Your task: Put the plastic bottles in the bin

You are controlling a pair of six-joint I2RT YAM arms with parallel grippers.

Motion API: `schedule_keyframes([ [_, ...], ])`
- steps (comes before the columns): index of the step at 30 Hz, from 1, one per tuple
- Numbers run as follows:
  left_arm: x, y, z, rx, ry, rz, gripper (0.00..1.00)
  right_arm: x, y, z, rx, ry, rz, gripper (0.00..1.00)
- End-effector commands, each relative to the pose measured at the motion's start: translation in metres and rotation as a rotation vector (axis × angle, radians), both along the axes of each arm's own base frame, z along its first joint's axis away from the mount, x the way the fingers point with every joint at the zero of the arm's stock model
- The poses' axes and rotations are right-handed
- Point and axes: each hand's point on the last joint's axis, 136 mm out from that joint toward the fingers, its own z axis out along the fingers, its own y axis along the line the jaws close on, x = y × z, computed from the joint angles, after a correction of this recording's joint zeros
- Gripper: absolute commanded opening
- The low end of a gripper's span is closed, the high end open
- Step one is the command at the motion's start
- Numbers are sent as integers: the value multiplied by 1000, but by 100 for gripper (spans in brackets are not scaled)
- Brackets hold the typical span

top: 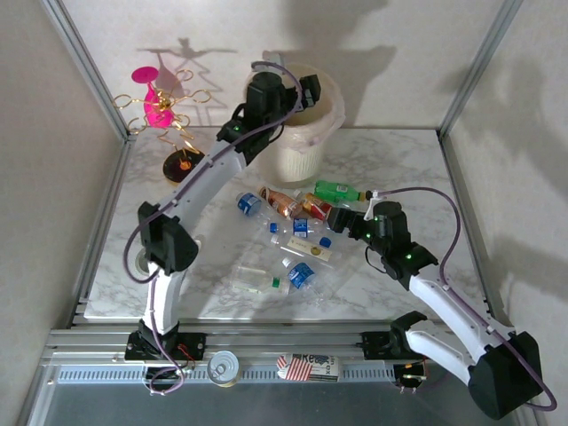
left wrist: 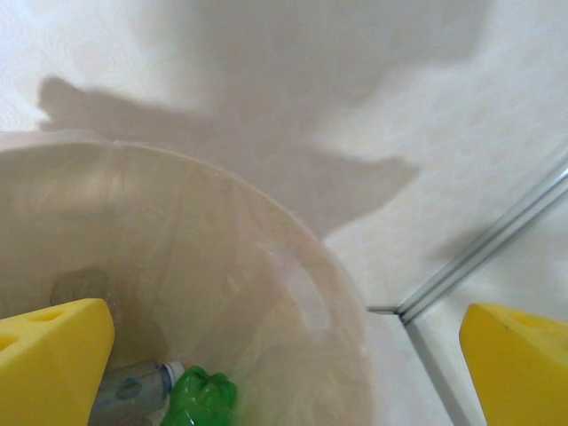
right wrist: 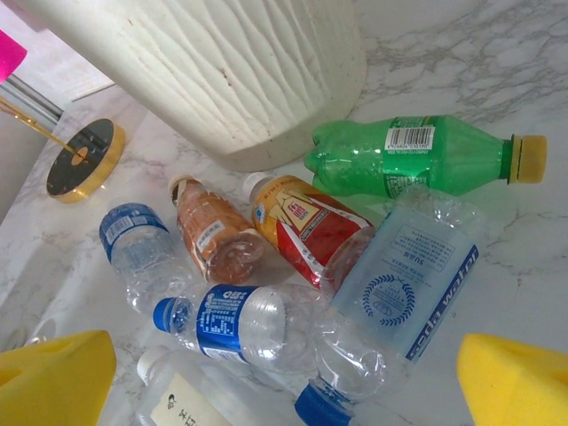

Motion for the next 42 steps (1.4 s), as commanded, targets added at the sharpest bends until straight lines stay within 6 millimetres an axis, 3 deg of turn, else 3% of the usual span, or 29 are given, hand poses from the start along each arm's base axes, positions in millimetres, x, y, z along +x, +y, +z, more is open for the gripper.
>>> schedule_keyframes([
  [1,-43,3,53,-75,-108,-55,100,3,-1,-6,7,6,-21,99],
  [6,-84,22,52,-143,-128,-66,99,9,-4,-15,2,22,-59,99],
  [11,-122,53,19,-181,-99,-33,100,17,-6,-33,-20,77,-99,99],
  [17,-157,108,-67,-211,44,122,100,27,-2,-49,-32,114,-114,99],
  [22,-186,141,-140,-306,168,217,100,36,-4,-64,-46,154,-150,99],
  [27,-205,166,-199,-405,267,316,100,44,-2,-77,-44,185,-153,99],
  [31,-216,174,-229,-500,311,344,100,52,5,-89,-57,223,-132,99],
  [42,-214,154,-244,-496,372,272,100,63,-7,-116,-104,294,-173,99],
])
